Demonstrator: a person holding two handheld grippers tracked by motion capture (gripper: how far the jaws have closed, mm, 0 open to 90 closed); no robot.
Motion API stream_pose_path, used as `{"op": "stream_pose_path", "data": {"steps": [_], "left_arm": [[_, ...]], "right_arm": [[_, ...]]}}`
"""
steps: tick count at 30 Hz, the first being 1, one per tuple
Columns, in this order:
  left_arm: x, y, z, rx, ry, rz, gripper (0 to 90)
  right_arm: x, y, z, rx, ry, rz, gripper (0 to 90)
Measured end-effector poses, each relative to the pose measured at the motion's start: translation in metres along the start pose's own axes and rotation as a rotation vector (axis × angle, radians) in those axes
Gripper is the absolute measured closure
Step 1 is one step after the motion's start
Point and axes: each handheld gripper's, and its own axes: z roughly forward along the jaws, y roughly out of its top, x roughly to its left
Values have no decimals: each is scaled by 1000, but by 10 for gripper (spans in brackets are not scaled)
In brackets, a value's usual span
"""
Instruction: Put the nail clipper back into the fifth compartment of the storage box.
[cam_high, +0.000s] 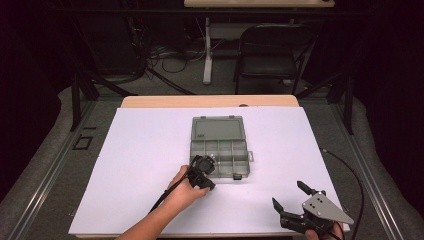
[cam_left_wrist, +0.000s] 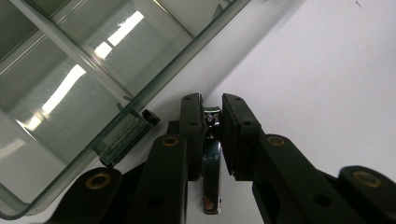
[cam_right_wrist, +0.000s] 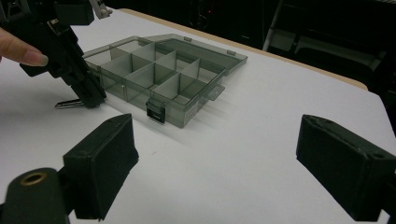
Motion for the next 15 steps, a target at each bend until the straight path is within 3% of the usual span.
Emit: {"op": "stream_pose_path", "data": {"steps": [15], "left_arm": [[-2, -2, -4, -8, -8, 10, 789]], "right_arm": [[0, 0, 0, 2, -1, 1, 116]]}}
